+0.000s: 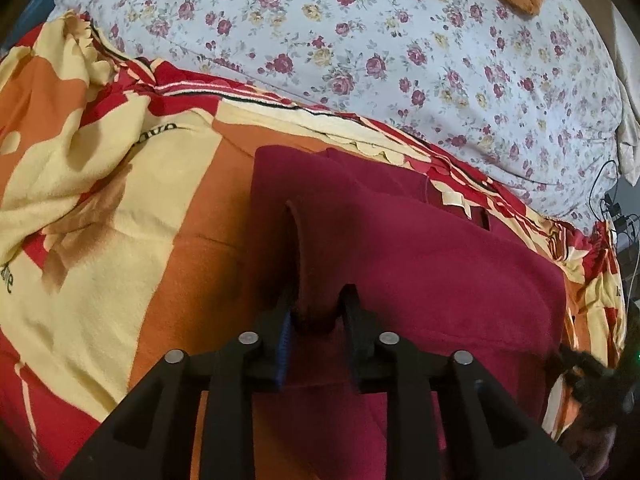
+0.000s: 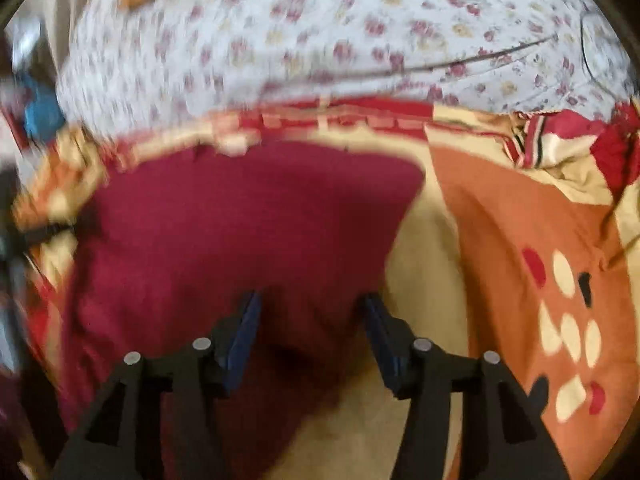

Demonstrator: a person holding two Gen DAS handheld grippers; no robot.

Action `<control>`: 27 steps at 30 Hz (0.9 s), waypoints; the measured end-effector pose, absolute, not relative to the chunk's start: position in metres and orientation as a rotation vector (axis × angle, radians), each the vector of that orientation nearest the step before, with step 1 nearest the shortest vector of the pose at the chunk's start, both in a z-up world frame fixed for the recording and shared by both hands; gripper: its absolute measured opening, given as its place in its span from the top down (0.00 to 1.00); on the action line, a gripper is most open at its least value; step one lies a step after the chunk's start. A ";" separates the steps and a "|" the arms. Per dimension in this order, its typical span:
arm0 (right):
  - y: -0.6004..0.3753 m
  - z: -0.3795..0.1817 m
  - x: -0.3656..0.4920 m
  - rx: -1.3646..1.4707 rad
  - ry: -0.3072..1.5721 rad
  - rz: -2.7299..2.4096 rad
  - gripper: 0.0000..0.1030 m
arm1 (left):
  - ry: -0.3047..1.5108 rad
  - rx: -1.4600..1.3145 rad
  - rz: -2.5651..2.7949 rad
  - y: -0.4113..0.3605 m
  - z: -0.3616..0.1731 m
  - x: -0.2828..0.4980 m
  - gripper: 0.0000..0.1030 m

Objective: Fold small clothes

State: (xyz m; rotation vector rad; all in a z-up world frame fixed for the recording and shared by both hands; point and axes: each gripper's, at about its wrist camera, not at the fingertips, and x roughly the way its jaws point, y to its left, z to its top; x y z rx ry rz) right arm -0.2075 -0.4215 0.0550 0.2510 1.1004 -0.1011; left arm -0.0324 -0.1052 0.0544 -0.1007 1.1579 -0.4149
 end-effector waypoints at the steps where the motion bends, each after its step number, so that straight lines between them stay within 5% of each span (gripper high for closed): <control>1: -0.422 0.050 -0.213 0.251 1.109 -0.103 0.44 | 1.162 -0.109 -0.422 -0.104 0.055 -0.034 0.82; 7: -0.426 0.078 -0.246 0.406 1.015 -0.046 0.44 | 1.147 -0.142 -0.481 -0.090 0.077 -0.063 0.70; 27: -0.369 0.052 -0.325 0.455 1.105 0.078 0.37 | 1.219 -0.104 -0.595 -0.090 0.062 -0.175 0.69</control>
